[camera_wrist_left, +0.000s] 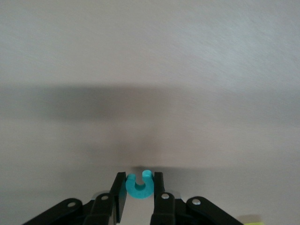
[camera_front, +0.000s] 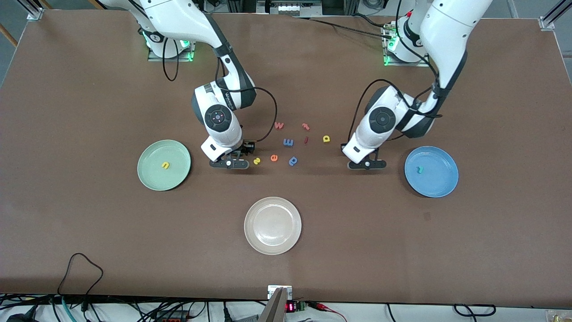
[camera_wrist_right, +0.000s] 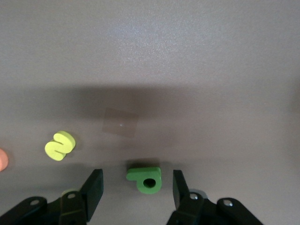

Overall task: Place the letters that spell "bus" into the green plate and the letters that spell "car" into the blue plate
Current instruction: 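Place the cyan c on the blue plate with the left gripper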

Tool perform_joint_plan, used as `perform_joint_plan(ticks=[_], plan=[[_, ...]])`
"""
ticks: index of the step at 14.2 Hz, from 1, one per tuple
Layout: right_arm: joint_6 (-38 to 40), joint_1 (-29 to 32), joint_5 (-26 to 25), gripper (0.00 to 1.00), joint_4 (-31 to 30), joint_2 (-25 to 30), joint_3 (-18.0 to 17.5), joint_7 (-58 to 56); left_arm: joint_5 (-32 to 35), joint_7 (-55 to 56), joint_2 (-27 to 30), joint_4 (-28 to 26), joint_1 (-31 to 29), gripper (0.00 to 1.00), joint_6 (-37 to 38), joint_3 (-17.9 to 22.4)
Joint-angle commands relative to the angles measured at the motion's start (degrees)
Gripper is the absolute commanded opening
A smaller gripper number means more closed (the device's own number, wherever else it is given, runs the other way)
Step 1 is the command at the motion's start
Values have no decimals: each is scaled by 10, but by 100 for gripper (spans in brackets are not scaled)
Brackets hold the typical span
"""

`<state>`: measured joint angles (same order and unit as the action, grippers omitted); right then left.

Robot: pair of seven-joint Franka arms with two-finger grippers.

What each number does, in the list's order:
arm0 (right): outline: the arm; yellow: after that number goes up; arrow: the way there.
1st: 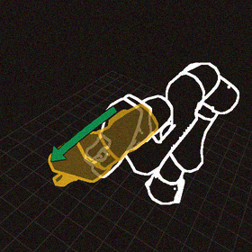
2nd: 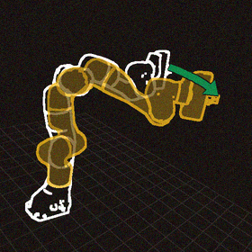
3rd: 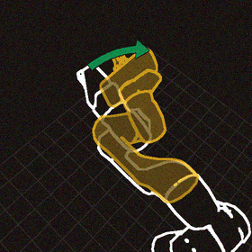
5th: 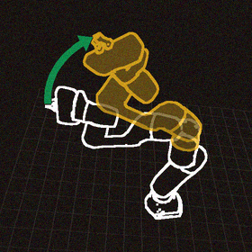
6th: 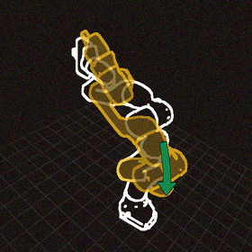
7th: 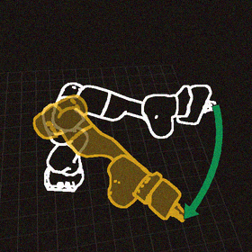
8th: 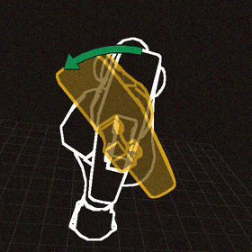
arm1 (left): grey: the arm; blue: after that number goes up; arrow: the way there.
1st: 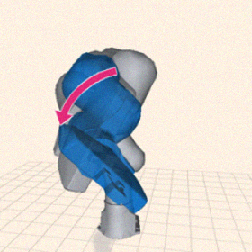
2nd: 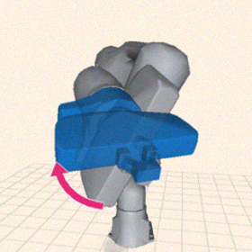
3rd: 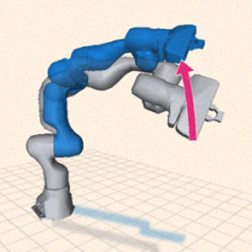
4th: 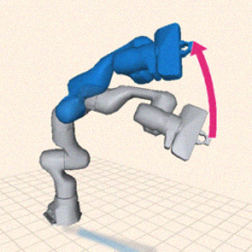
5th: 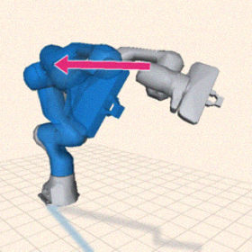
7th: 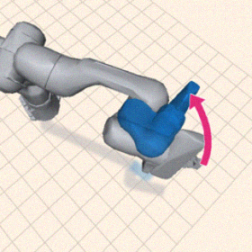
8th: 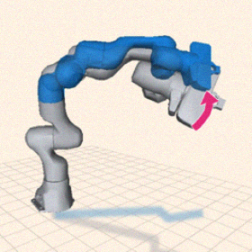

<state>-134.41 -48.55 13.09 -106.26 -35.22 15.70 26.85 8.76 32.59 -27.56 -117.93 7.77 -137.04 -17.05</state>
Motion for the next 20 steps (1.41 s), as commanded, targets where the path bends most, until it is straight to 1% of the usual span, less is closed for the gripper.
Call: perform_joint_plan(ticks=[1,2,3,4,6,7,8,9,10,11,12,14,16,17,18,19,20], plan=[[-7,-8,11,68,11,-17,5,6,23,-91,42,29,-58,11,97,0],[-8,-8,11,68,11,-18,5,6,55,-125,42,39,-79,11,112,0],[-8,-8,11,68,11,-19,5,6,111,-140,41,44,-92,11,114,-1],[-8,-8,11,68,10,-19,5,6,148,-143,38,44,-101,12,114,-1],[-3,-9,11,68,8,-19,4,6,189,-148,23,40,-119,12,108,-1],[-1,-9,11,68,6,-19,4,6,195,-154,15,39,-138,13,101,-3],[-1,-11,11,68,4,-19,4,6,195,-167,13,36,-144,30,92,-3],[-1,-10,11,68,2,-19,4,5,195,-182,14,38,-145,67,91,-4],[-1,-10,11,64,2,-19,4,3,195,-186,19,40,-145,90,91,-8],[-1,-10,11,63,2,-19,4,5,193,-184,24,44,-141,100,92,-15],[-1,-9,11,59,2,-20,4,5,188,-173,28,48,-140,100,95,-38],[-1,-9,11,58,3,-23,4,6,187,-123,28,53,-138,100,96,-75],[-1,-8,11,53,3,-23,4,5,184,-61,22,53,-135,100,93,-114],[-2,-7,11,51,3,-24,4,4,176,-22,4,55,-133,100,87,-134],[-3,-8,11,50,4,-27,5,4,172,9,-17,69,-126,100,85,-155],[-5,-8,11,46,4,-29,4,3,169,46,-33,78,-117,100,85,-170],[-5,-7,11,41,4,-30,5,1,170,74,-42,78,-109,97,85,-180]])
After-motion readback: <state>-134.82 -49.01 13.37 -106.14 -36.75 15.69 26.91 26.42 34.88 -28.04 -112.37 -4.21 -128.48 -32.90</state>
